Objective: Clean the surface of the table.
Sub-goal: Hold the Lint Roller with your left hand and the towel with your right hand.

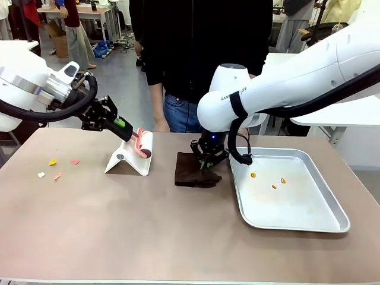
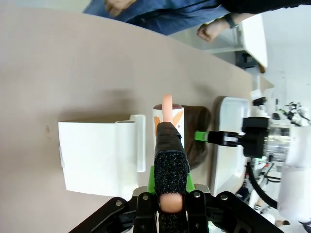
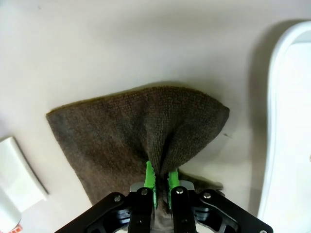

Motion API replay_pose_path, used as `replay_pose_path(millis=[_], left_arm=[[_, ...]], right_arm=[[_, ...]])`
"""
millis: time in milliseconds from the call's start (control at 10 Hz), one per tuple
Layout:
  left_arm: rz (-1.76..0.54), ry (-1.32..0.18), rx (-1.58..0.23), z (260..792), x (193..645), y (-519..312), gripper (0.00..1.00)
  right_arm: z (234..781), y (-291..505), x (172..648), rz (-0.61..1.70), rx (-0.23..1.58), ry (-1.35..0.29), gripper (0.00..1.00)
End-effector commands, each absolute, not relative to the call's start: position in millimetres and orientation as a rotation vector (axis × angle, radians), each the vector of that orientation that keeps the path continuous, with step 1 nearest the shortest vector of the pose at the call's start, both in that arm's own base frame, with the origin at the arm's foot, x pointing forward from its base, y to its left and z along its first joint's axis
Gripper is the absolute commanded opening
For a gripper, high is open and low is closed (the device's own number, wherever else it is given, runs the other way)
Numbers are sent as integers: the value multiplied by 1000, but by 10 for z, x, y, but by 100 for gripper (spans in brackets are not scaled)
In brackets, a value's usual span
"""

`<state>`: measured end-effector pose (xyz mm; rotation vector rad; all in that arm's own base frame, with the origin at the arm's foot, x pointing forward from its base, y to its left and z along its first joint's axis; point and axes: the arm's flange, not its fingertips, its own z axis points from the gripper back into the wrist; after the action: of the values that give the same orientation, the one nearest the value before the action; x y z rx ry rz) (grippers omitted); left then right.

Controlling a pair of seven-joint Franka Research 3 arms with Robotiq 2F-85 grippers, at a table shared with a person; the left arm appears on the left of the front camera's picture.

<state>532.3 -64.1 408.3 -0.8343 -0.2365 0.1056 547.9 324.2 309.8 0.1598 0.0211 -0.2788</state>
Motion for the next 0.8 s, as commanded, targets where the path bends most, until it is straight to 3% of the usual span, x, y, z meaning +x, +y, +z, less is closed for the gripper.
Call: replay_pose_path(millis=[0, 400, 700], left_arm=[[106, -258, -968, 4269, 5192, -463, 0], [147, -196, -1180, 4679, 4803, 26, 0], [141, -92, -1339, 4897, 4208, 717, 0]], right_arm=[[3281, 2912, 5310, -251, 352, 36, 0], [3708, 2230, 4800, -197, 698, 114, 0], [3878, 1680, 4261, -29, 1004, 93, 0]])
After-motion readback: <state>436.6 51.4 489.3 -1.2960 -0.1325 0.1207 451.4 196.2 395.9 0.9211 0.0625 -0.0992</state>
